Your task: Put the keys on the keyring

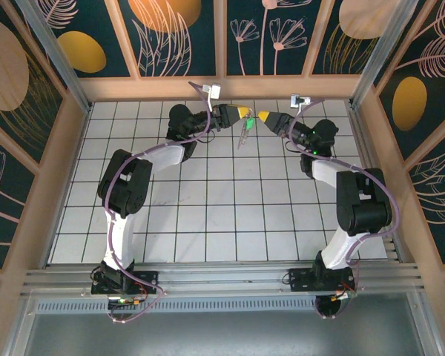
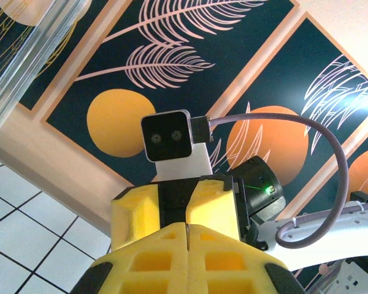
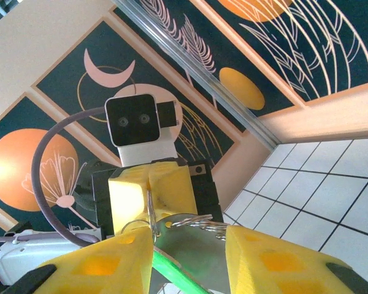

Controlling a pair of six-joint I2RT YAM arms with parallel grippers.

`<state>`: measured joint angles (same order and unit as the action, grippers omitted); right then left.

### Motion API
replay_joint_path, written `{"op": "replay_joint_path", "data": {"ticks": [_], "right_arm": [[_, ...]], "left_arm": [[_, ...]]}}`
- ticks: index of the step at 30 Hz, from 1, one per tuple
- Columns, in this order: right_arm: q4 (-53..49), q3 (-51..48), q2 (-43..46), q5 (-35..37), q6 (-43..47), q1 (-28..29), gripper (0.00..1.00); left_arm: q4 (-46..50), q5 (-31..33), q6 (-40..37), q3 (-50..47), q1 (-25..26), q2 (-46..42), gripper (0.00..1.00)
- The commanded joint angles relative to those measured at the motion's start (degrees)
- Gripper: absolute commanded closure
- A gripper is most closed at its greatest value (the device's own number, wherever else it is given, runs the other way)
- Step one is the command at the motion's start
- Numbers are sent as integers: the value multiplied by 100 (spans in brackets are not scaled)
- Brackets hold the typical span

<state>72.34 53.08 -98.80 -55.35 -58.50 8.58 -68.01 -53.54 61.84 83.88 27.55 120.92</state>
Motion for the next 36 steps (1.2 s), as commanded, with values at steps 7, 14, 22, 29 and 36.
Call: {"op": "replay_joint_path", "data": {"ticks": [7,14,22,29,36], "right_arm": [[288,157,141,68,126,214,56],[287,133,66,11,324,238,55],[226,-11,103,-255,1018,146,55],[294,7,87,-524,1306,148,55],[523,-16,34,-683,1252,160,56]], "left_arm": [[-432,-16,83,4,31,-1,100],[-489,-50,151,23,40,-10,100],[-588,-205,282,13,57,-34,100],[-908,-318,613,92,66,34,100],[-969,-378,702,143,79,72,100]]}}
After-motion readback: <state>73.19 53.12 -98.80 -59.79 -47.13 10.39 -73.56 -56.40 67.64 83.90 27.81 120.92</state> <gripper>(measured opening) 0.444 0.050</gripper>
